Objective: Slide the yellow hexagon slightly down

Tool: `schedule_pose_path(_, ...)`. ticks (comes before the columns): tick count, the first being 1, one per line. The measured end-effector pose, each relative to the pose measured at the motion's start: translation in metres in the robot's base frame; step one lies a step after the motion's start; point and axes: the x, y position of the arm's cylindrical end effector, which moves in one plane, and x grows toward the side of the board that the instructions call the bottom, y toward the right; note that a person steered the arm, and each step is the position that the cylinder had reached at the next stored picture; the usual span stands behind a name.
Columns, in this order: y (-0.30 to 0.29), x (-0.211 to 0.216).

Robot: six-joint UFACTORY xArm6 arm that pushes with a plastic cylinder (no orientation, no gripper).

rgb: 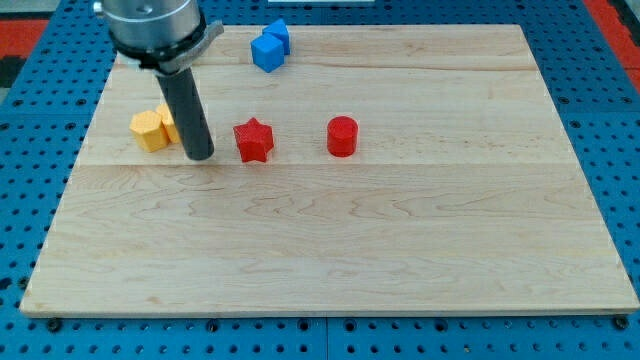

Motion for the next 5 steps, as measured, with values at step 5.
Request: schedule_pose_path(5,0.06,0.006)
